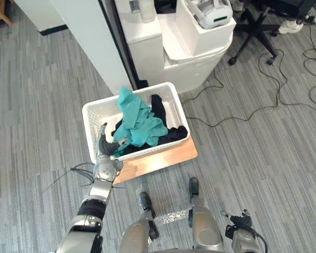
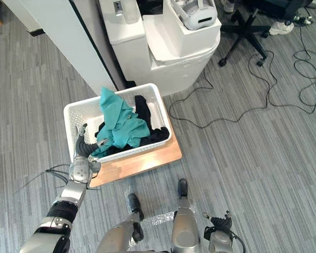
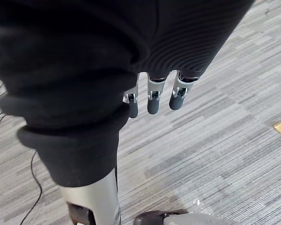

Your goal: Tidy the bed and pick cloth on bed and put in laundry

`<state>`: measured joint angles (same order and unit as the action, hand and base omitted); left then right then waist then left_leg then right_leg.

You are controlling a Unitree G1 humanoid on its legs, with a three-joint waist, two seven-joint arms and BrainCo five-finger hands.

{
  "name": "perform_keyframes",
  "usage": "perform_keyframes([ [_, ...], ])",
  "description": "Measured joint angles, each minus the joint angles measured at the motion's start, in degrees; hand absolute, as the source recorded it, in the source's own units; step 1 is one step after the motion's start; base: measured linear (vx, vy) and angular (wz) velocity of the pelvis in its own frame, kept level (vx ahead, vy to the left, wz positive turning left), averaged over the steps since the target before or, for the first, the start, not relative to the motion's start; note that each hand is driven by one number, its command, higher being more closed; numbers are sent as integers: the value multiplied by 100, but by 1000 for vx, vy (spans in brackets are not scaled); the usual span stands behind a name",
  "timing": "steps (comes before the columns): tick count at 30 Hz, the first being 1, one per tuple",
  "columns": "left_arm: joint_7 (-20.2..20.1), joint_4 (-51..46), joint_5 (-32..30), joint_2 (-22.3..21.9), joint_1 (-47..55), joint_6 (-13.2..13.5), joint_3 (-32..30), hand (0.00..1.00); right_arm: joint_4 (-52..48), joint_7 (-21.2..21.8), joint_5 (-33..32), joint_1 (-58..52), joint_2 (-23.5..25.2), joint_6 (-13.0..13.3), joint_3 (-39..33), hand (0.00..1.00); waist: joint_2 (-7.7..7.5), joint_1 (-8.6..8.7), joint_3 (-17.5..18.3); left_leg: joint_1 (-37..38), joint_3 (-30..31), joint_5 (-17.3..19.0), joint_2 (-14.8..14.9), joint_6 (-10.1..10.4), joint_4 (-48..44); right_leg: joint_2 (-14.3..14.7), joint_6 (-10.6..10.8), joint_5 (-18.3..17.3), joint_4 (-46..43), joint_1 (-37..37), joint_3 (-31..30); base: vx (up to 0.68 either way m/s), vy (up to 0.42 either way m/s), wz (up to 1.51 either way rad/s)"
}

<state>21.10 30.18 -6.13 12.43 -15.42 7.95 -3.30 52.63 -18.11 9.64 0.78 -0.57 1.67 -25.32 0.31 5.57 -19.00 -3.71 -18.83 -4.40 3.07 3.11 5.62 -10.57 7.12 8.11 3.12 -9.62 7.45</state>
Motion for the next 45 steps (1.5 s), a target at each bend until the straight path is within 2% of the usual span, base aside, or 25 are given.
perform_keyframes([
  [4, -90, -322, 337, -193, 374, 29, -152, 0, 1, 107, 228, 2, 0, -55, 256, 0, 37, -12, 122, 179, 22, 2, 14, 2, -5, 9, -6, -55, 12, 245, 65, 55, -20, 11],
  [6, -99, -524, 653, -388, 650, 120, -179, 0, -5, 189, 252, 5, 9, -49, 429, 0, 53, -16, 361, 209, 22, 19, 36, 10, -2, 26, -17, -76, 14, 287, 84, 0, 0, 0],
  [10, -182, -973, 1018, -726, 1140, 214, -102, 0, 1, 214, 273, -41, 18, -49, 592, 0, 58, -16, 567, 359, 43, 51, 77, 35, 28, 55, -48, -168, 15, 446, 169, -28, -35, 3],
  [13, -510, -1063, 1354, -910, 1539, 254, 328, 0, 2, 281, 272, -128, 6, -50, 622, 0, 95, -15, 800, 362, 45, 61, 88, 46, 30, 63, -15, -210, 16, 453, 175, -9, -11, 0],
  [15, -925, -1231, 1580, -981, 1849, 241, 898, 0, 13, 355, 273, -196, 4, -57, 705, 0, 88, -14, 833, 459, 54, 106, 84, 58, 30, 59, -5, -216, 35, 567, 183, 0, 0, 0],
  [20, -1636, -1488, 1697, -1013, 2247, 201, 2028, 0, 87, 470, 273, -285, 10, -82, 842, 0, 58, -5, 1109, 554, 27, 169, 75, 45, 31, 57, 28, -240, 102, 678, 162, 15, -6, -4],
  [24, -1924, -1479, 1791, -1030, 2414, 108, 2187, 0, 258, 479, 266, -259, 7, -82, 851, 0, 36, -4, 1240, 685, -66, 222, 84, 74, 30, 73, 61, -263, 109, 754, 77, 38, -13, -12],
  [28, -1986, -1024, 1528, -951, 2550, 78, 2035, 0, 280, 484, 215, -259, 8, -75, 927, 0, 36, -9, 1335, 837, -124, 290, 87, 76, 29, 82, 62, -265, 116, 861, 30, 41, -13, -9],
  [32, -1848, 520, 994, -949, 2491, -198, 982, 0, 281, 485, 213, -198, 21, -28, 954, 0, -43, -16, 1378, 867, -155, 310, 89, 72, 16, 90, 62, -268, 121, 880, 14, 1, -10, -2],
  [34, -1703, 1381, 991, -922, 2498, -323, 325, 0, 291, 483, 211, -129, 9, -28, 949, 0, -62, -25, 1378, 937, -177, 331, 89, 78, -1, 94, 60, -270, 119, 935, -5, -7, -24, -7],
  [36, -1544, 2024, 1101, -864, 2518, -417, 19, 0, 340, 484, 212, -34, -2, -29, 941, 0, -66, -45, 1379, 1023, -174, 341, 91, 80, -4, 97, 48, -298, 68, 995, -17, 0, 0, 0],
  [37, -1502, 2141, 1165, -832, 2542, -434, -1, 0, 374, 484, 212, 1, -4, -29, 936, 0, -66, -54, 1379, 1037, -174, 341, 92, 80, -4, 98, 46, -302, 54, 1004, -25, -49, -23, 0],
  [39, -1444, 2362, 1442, -808, 2557, -431, -140, 0, 518, 497, 212, 56, -41, -37, 905, 0, -69, -228, 1380, 1064, -162, 337, 91, 78, -3, 91, 34, -357, -48, 1007, -43, -68, -17, 6],
  [41, -1454, 2420, 1550, -845, 2540, -410, -255, 0, 615, 588, 211, 87, -68, -50, 811, 0, -76, -317, 1389, 1056, -120, 341, 87, 78, 15, 79, 35, -450, -137, 1009, -50, -85, -11, 9],
  [45, -1486, 2609, 1547, -938, 2538, -374, -632, 0, 823, 712, 198, 118, -153, -53, 655, 0, -92, -307, 1415, 1046, 79, 368, 71, 100, 29, 54, 79, -541, -202, 1041, 32, -53, -12, 16],
])
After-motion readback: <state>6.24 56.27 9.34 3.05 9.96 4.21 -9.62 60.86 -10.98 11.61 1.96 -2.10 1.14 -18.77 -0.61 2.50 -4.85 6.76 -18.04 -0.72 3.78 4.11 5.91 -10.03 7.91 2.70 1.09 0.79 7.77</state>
